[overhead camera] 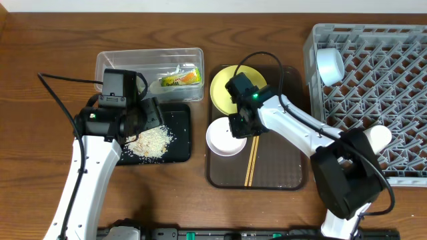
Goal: Sort waste into correct bins and load items into the dishwasher rack
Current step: 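Move the right gripper to the pink bowl and grasp its rim, then carry the pink bowl with the right gripper into the dish rack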
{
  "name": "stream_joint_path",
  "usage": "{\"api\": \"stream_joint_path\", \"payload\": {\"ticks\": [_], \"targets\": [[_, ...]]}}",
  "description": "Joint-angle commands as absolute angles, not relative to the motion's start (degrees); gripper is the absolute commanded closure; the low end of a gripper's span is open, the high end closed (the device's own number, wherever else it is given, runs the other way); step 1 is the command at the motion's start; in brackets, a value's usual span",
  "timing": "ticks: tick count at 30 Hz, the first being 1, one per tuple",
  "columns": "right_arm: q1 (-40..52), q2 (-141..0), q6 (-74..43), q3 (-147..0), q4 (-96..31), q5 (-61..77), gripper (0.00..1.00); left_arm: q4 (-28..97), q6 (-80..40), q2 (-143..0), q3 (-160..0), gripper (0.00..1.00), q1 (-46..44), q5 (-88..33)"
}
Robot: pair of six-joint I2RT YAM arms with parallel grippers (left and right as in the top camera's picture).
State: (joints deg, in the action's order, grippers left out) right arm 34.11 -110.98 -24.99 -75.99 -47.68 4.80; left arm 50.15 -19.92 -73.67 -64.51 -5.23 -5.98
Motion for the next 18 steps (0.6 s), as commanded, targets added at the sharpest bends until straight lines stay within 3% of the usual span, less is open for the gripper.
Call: {"api": "stream_joint_path", "payload": {"ticks": [1, 2, 11, 18], "targets": [[35.27, -112.20, -28.01, -75.68, -47.57, 3.22, 0.94, 50.65, -20.64, -73.84, -64.18, 0.31, -4.99, -5.30], [35.20, -112.20, -28.08, -75.68, -47.59, 3.18, 0.98, 50.68, -20.67, -73.84, -64.18, 0.31, -4.99, -5.30], [30.22, -104.16, -23.51, -76.55, -47.81, -2.44, 0.99, 50.74, -20.64, -73.84, -64.18, 0.31, -4.99, -5.30], [20.60, -89.97, -17.30, -76.84, -41.47, -24.10, 0.99, 50.74, -20.67, -73.84, -64.18, 0.31, -4.99, -5.30]]}}
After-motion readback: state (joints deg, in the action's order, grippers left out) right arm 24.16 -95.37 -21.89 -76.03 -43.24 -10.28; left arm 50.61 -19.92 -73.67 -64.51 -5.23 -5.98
